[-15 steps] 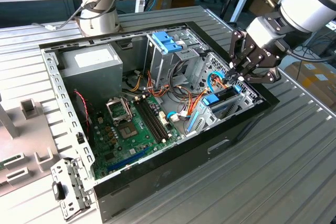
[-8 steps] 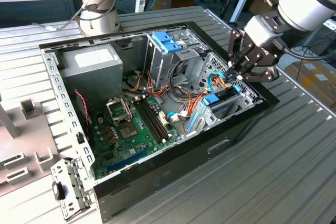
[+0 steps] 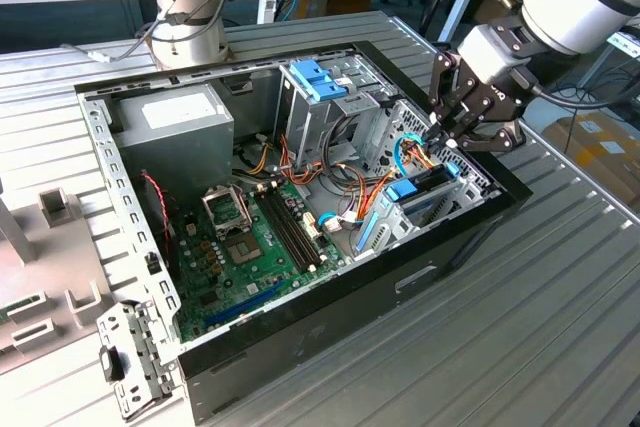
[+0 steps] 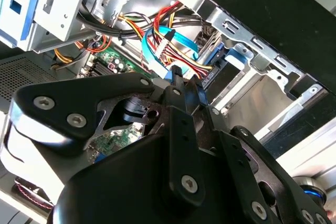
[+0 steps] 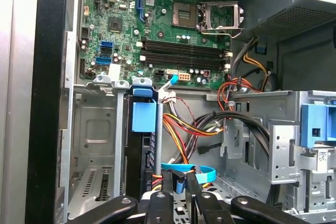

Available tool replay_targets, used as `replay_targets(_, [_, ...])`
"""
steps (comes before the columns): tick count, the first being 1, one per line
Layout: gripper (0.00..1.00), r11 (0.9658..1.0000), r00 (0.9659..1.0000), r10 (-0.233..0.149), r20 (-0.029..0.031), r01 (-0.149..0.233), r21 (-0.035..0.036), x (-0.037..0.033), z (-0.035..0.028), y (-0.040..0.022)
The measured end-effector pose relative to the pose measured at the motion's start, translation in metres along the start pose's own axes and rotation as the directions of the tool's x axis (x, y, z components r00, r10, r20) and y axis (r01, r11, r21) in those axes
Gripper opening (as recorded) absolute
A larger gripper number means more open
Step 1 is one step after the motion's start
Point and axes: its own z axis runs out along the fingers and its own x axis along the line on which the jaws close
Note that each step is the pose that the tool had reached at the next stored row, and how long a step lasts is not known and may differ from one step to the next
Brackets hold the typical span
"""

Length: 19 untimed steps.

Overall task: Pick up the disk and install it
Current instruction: 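Insert the second disk wire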

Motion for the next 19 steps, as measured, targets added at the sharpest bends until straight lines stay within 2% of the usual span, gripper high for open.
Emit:
replay_targets(3, [0.24, 1.0000, 1.0000, 0.000, -0.0009, 0.000, 0.0000, 0.0000, 0.0000, 0.0000])
replay_targets(4, [0.16, 1.0000, 1.0000, 0.000, -0.0009, 0.000, 0.0000, 0.0000, 0.0000, 0.0000])
replay_targets(5, [0.16, 1.0000, 1.0000, 0.000, -0.0010, 0.000, 0.0000, 0.0000, 0.0000, 0.0000])
replay_targets(6, [0.11, 1.0000, 1.0000, 0.000, -0.0010, 0.000, 0.0000, 0.0000, 0.0000, 0.0000])
replay_targets(12, [0.11, 1.0000, 1.0000, 0.000, -0.0016, 0.000, 0.0000, 0.0000, 0.0000, 0.0000])
replay_targets(13, [0.17, 1.0000, 1.0000, 0.000, -0.0017, 0.000, 0.0000, 0.0000, 0.0000, 0.0000])
replay_targets(14, [0.17, 1.0000, 1.0000, 0.000, -0.0017, 0.000, 0.0000, 0.0000, 0.0000, 0.0000])
replay_targets(15, [0.24, 1.0000, 1.0000, 0.000, -0.0018, 0.000, 0.0000, 0.0000, 0.0000, 0.0000])
replay_targets(17, [0.24, 1.0000, 1.0000, 0.000, -0.0020, 0.000, 0.0000, 0.0000, 0.0000, 0.0000])
replay_targets(18, [0.24, 1.0000, 1.0000, 0.000, -0.0031, 0.000, -0.0001, 0.0000, 0.0000, 0.0000])
replay_targets(19, [0.24, 1.0000, 1.0000, 0.000, -0.0077, 0.000, -0.0002, 0.0001, 0.0009, -0.0001])
